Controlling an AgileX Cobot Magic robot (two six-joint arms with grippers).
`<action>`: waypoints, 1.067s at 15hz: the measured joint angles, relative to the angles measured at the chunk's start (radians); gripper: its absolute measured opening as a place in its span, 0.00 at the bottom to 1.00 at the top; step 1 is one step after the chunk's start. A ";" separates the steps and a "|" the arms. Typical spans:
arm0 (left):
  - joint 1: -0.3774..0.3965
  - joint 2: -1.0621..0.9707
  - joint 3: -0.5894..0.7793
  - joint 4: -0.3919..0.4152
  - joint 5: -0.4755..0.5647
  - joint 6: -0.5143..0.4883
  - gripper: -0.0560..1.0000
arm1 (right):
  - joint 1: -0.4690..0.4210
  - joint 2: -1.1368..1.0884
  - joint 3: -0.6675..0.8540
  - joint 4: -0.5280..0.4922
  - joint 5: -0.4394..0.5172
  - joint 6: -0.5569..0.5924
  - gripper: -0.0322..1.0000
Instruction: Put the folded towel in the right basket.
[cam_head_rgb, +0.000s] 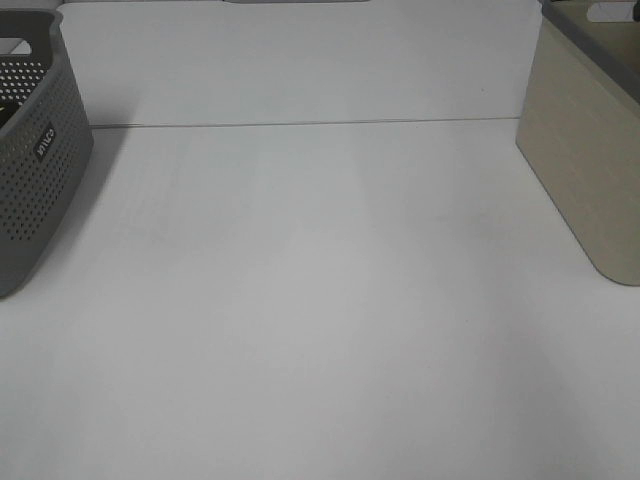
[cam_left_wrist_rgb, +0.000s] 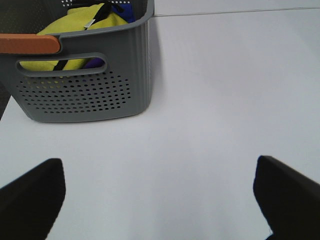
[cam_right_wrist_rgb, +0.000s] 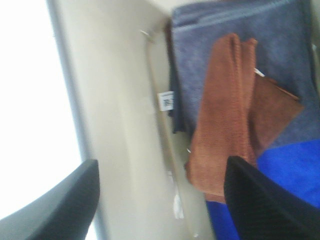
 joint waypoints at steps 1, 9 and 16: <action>0.000 0.000 0.000 0.000 0.000 0.000 0.97 | 0.029 -0.027 0.000 0.003 0.000 -0.005 0.68; 0.000 0.000 0.000 0.000 0.000 0.000 0.97 | 0.225 -0.288 0.170 -0.106 -0.001 0.020 0.68; 0.000 0.000 0.000 0.000 0.000 0.000 0.97 | 0.225 -0.724 0.852 -0.164 -0.003 0.021 0.68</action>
